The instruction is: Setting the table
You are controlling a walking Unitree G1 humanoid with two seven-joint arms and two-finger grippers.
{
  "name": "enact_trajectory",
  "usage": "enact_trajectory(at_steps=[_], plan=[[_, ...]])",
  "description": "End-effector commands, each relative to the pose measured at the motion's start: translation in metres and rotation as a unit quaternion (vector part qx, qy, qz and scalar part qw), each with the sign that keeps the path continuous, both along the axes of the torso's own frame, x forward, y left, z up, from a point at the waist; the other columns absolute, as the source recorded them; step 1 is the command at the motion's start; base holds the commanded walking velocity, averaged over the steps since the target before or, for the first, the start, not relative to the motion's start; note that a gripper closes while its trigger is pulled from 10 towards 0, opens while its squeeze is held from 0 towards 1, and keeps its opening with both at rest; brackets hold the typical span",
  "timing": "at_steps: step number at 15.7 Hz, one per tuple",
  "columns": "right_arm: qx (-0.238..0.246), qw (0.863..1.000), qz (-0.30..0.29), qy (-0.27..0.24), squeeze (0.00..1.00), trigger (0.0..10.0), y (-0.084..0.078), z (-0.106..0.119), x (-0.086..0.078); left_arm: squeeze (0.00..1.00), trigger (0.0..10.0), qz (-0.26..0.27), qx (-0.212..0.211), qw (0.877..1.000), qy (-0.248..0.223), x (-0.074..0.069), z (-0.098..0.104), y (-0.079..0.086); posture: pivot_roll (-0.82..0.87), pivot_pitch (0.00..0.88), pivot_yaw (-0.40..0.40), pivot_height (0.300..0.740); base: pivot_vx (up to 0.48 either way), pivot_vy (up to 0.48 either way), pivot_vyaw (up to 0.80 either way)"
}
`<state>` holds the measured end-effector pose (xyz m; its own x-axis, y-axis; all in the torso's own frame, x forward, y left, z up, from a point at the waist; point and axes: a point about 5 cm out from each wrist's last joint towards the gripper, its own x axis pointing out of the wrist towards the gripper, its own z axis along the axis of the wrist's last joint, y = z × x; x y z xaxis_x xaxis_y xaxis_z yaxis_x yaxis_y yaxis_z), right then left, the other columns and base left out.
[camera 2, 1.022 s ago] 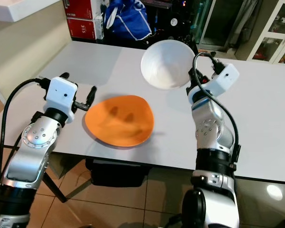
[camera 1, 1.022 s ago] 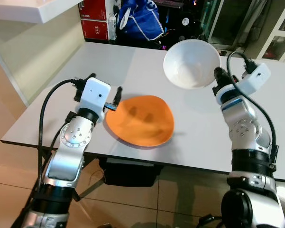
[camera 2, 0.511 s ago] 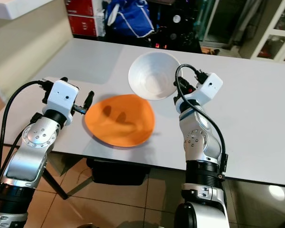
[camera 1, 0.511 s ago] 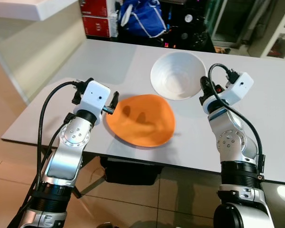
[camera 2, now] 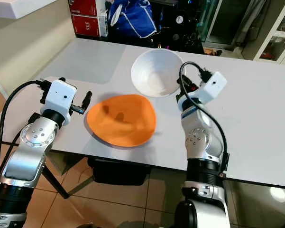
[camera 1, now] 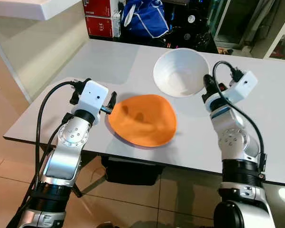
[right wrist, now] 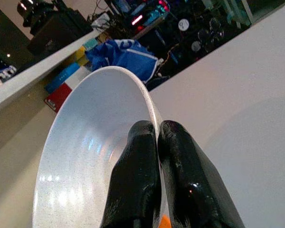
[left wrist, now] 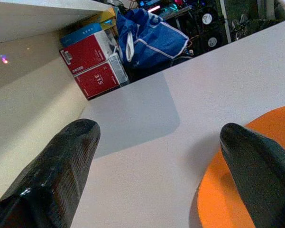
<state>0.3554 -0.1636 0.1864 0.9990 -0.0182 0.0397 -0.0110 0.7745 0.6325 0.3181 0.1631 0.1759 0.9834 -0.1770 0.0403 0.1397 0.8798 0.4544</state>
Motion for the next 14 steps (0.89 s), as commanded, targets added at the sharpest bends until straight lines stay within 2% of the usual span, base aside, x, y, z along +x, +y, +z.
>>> enact_trajectory(at_steps=[1, 3, 5, 9, 12, 13, 14], plan=[[0.006, 0.999, -0.007, -0.038, 0.00, 10.0, -0.005, 0.020, 0.003, 0.00, 10.0, -0.002, -0.001, 1.000, -0.020, 0.003, 0.010, -0.003, 0.03, 0.000, -0.034, 0.740, 0.000, 0.000, 0.00], [0.017, 0.998, -0.008, -0.060, 0.00, 10.0, -0.009, 0.031, 0.005, 0.00, 10.0, 0.004, -0.035, 0.998, -0.053, 0.009, 0.029, -0.002, 0.02, 0.000, -0.032, 0.740, 0.000, 0.000, 0.00], [0.018, 0.997, -0.002, -0.069, 0.00, 10.0, -0.009, 0.035, 0.006, 0.00, 10.0, 0.006, -0.036, 0.997, -0.067, 0.010, 0.037, 0.000, 0.03, 0.000, -0.035, 0.740, 0.000, 0.000, 0.00], [0.014, 0.999, 0.009, -0.050, 0.00, 10.0, -0.001, 0.023, 0.002, 0.00, 10.0, 0.006, -0.017, 0.999, -0.042, 0.002, 0.021, 0.001, 0.04, 0.000, -0.051, 0.740, 0.000, 0.000, 0.00], [0.013, 0.999, 0.012, -0.048, 0.00, 10.0, -0.003, 0.022, 0.003, 0.00, 10.0, 0.024, -0.033, 0.998, -0.048, 0.003, 0.023, 0.002, 0.06, 0.000, -0.071, 0.740, 0.000, 0.000, 0.00], [0.015, 0.999, 0.013, -0.043, 0.00, 10.0, -0.003, 0.018, 0.003, 0.00, 10.0, 0.020, -0.023, 0.999, -0.042, 0.000, 0.018, 0.001, 0.07, 0.000, -0.079, 0.740, 0.000, 0.000, 0.00], [0.023, 0.999, 0.012, -0.021, 0.00, 10.0, -0.004, 0.006, 0.003, 0.00, 10.0, 0.002, 0.021, 0.999, -0.040, -0.003, 0.013, -0.007, 0.10, 0.000, -0.108, 0.740, 0.000, 0.000, 0.00]])
